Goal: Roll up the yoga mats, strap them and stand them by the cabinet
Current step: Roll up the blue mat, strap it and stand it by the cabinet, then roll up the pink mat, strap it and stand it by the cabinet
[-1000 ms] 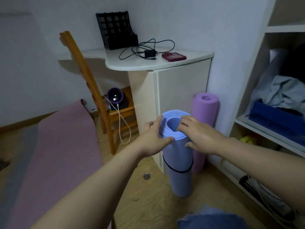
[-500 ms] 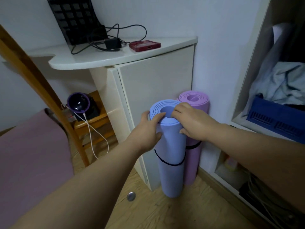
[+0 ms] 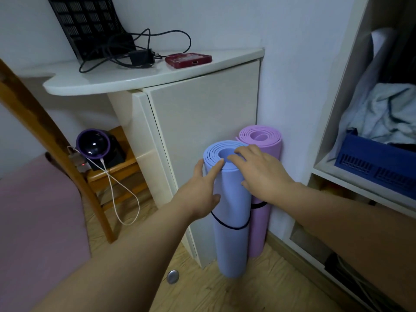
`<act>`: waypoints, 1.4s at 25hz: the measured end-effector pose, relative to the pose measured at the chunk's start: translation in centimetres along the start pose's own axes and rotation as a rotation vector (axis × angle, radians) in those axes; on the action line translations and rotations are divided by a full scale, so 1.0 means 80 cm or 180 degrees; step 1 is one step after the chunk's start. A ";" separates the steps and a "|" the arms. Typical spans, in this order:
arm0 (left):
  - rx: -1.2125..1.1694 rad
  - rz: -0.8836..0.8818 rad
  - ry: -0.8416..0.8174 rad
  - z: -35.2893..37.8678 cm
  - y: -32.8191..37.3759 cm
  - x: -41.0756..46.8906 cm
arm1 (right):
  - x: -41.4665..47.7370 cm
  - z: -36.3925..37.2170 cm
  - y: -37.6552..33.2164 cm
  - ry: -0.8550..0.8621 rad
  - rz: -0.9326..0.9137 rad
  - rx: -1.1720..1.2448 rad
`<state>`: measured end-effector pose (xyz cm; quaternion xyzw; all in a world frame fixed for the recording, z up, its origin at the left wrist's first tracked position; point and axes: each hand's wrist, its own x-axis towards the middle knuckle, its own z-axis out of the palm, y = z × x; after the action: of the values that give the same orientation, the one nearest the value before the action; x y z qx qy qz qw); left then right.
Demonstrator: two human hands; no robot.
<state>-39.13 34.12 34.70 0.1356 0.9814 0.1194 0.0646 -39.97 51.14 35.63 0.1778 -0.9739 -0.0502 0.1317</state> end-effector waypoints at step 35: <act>-0.1815 -0.2869 0.0560 0.165 -0.289 -0.574 | -0.201 0.072 -0.554 -0.2586 -0.0657 0.2564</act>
<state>0.99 2.42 20.45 -0.3323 0.8727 0.3523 0.0613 -12.27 15.92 19.84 0.2744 -0.8663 0.2475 -0.3362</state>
